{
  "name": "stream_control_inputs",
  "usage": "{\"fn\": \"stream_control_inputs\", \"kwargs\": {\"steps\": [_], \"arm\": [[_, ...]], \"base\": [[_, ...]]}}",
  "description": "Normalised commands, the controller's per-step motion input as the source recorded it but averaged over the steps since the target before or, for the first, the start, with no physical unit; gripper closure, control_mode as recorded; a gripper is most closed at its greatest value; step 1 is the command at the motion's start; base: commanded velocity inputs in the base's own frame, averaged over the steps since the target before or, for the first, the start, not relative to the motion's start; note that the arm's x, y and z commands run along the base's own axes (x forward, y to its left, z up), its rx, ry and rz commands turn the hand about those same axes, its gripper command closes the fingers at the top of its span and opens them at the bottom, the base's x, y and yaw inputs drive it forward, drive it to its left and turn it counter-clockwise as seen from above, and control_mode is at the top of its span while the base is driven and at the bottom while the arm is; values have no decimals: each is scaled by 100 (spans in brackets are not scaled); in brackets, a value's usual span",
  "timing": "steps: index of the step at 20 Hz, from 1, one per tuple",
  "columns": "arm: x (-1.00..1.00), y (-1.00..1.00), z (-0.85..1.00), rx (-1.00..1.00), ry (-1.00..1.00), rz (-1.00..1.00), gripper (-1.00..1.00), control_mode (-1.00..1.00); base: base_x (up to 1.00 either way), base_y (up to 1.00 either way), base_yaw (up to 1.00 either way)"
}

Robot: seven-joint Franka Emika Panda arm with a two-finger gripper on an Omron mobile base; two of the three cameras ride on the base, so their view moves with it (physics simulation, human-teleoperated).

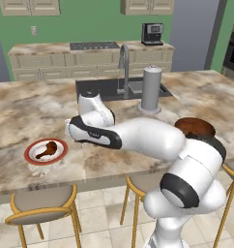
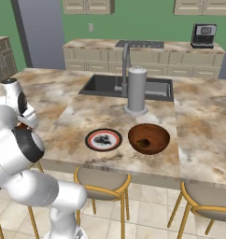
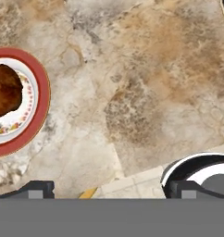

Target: Pick the chicken drumstick and sweet potato from their plates and place them in the bowl. Then put the bowl in the fridge.

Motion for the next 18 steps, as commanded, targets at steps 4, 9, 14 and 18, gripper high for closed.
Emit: {"fn": "stream_control_inputs", "kwargs": {"steps": [4, 9, 14, 18], "arm": [[15, 61, -21, 3, 0, -2, -100, -100], [29, 44, -15, 8, 0, 1, -100, -100], [31, 38, -15, 2, 0, 5, -100, -100], [29, 22, -28, -5, 0, 0, -100, -100]], "base": [[0, 0, 0], [0, 0, 0], [0, 0, 0], [0, 0, 0]]}}
